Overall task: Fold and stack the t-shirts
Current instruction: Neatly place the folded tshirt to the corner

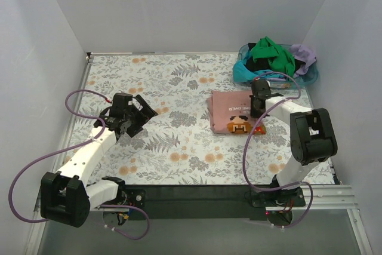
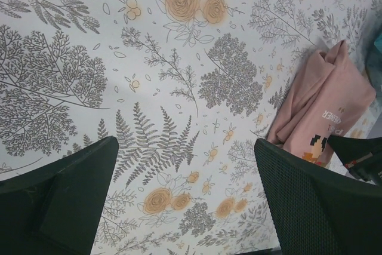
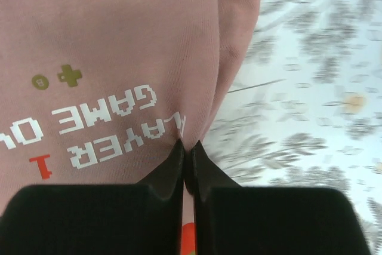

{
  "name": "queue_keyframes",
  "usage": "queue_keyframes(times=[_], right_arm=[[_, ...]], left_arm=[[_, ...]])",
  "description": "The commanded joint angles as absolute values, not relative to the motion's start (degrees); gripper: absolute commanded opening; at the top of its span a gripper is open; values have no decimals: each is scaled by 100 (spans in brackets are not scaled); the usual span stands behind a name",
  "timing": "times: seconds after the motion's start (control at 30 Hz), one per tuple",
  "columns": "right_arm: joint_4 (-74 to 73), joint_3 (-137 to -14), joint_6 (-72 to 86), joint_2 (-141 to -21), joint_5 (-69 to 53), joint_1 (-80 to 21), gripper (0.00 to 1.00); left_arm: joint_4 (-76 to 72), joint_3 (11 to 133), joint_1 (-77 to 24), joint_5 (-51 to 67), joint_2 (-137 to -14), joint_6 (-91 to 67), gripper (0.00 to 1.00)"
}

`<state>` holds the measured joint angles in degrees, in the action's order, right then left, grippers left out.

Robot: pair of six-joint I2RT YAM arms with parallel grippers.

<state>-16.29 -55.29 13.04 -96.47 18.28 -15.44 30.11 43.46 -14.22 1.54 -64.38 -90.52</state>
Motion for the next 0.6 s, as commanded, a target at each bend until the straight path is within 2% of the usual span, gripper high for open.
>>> queue_keyframes(times=[0.0, 0.4, 0.57], right_arm=[[-1961, -5414, 932, -9677, 2303, -785, 1], [-2083, -6574, 18, -10195, 2663, 737, 1], [-1969, -7047, -228, -10511, 2241, 1230, 1]], left_arm=[[2786, 4254, -1380, 457, -6328, -8859, 98], [2742, 4210, -1301, 273, -6407, -8833, 98], [2733, 4219, -1266, 255, -6416, -8842, 98]])
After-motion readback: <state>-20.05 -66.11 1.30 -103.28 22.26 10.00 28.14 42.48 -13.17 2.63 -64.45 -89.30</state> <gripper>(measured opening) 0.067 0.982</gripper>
